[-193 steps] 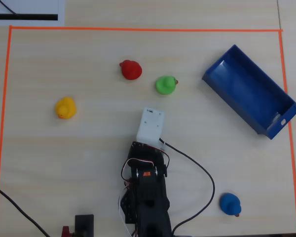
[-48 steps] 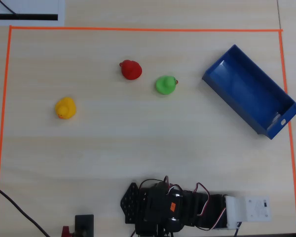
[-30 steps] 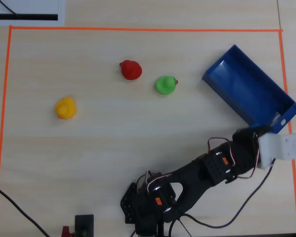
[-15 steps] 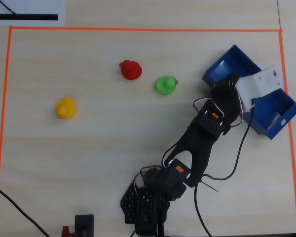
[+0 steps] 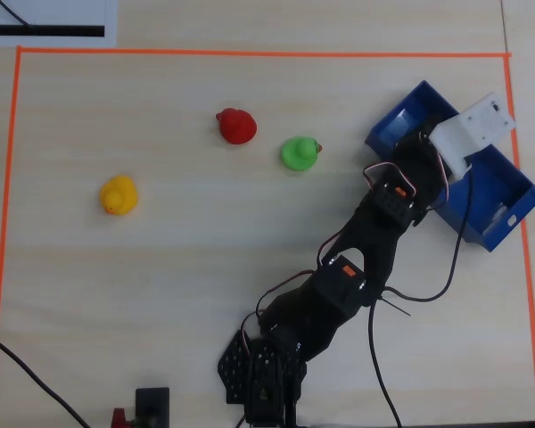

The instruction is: Grasp blue duck and put it into box.

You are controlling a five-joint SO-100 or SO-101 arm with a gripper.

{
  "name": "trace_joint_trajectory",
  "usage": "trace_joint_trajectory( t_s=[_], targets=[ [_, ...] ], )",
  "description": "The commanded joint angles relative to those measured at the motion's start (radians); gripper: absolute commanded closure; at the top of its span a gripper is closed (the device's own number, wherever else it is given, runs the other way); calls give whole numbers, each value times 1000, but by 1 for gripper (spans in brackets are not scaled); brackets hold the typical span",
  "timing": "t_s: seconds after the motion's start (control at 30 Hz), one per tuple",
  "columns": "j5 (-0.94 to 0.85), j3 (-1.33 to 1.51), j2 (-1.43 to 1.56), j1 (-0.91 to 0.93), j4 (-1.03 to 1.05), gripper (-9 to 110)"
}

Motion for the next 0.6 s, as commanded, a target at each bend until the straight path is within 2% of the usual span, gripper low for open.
trace_joint_trajectory(
  t_s=[0.0,0.17,0.37,0.57],
  targets=[
    [-109,-43,9,28,-74,72],
    [-135,-63,46,48,-89,67],
    [6,37,314,18,167,81],
    [66,322,718,-163,334,87]
  ],
)
